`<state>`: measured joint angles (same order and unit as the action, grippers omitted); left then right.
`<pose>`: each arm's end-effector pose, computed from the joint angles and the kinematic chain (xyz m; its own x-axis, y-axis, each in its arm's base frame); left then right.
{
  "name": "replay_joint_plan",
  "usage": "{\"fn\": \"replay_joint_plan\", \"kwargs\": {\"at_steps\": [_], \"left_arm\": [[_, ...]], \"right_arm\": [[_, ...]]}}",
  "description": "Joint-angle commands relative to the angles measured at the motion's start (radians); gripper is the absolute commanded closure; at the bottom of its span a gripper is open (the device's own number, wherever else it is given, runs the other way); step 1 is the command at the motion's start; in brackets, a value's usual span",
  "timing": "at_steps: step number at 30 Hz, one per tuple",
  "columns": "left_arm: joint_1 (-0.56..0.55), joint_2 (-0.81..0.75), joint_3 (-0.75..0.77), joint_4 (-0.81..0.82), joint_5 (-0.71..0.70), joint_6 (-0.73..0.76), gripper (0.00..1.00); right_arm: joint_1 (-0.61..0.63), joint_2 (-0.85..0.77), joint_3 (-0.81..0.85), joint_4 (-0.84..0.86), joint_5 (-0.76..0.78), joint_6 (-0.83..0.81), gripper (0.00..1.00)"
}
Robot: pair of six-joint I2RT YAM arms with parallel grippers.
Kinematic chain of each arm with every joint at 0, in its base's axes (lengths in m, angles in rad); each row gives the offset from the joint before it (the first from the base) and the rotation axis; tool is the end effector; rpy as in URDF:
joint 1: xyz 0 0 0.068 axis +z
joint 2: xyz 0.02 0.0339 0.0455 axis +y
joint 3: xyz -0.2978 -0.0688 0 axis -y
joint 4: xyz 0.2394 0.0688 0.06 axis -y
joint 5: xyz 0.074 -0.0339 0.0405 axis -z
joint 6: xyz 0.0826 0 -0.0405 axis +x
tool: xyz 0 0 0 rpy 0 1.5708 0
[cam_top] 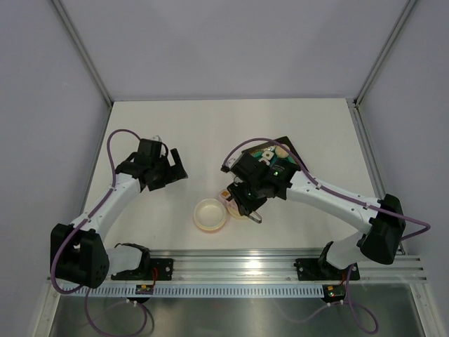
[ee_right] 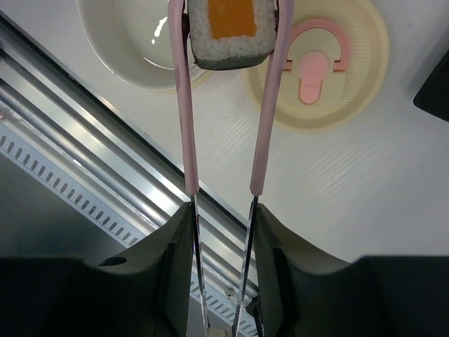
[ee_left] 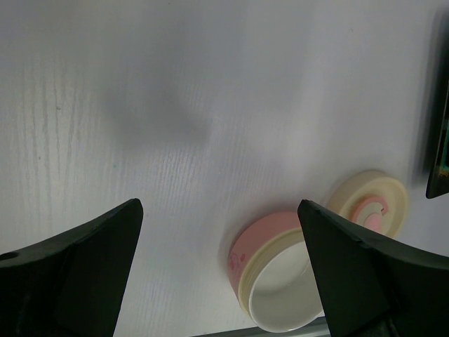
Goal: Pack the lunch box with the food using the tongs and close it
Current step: Place the fake food on the plate.
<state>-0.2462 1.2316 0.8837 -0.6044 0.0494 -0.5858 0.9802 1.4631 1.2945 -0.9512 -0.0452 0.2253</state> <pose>0.2484 -0.0666 0.2416 -0.8084 -0.3662 -0.4609 -0.2109 0.9111 -0.3541 0.1652 0.2532 0.2877 -0.6763 -0.6080 -0.4158 -0.7075 0.6933 0.1370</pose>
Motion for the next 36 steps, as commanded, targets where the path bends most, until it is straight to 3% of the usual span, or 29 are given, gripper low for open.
{"fn": "replay_joint_plan", "kwargs": {"at_steps": [1,12,20,22,29,36], "left_arm": [[0.008,-0.030,0.047,0.000,0.009,-0.012,0.03],[0.015,-0.047,0.037,-0.005,-0.006,-0.008,0.03],[0.019,-0.037,0.041,-0.008,-0.010,0.000,0.03],[0.021,-0.031,0.044,-0.008,-0.010,0.000,0.03],[0.021,-0.015,0.057,-0.011,-0.006,0.001,0.03],[0.019,-0.011,0.049,-0.003,0.001,-0.003,0.03]], "right_arm": [[0.034,-0.003,0.023,0.054,-0.016,-0.030,0.96],[0.146,0.074,0.032,0.084,-0.016,-0.021,0.95],[0.149,0.128,0.037,0.111,0.001,-0.035,0.91],[0.149,0.134,0.039,0.118,-0.004,-0.034,0.88],[0.149,0.152,0.038,0.131,-0.008,-0.037,0.62],[0.149,0.152,0.043,0.132,-0.001,-0.038,0.59]]}}
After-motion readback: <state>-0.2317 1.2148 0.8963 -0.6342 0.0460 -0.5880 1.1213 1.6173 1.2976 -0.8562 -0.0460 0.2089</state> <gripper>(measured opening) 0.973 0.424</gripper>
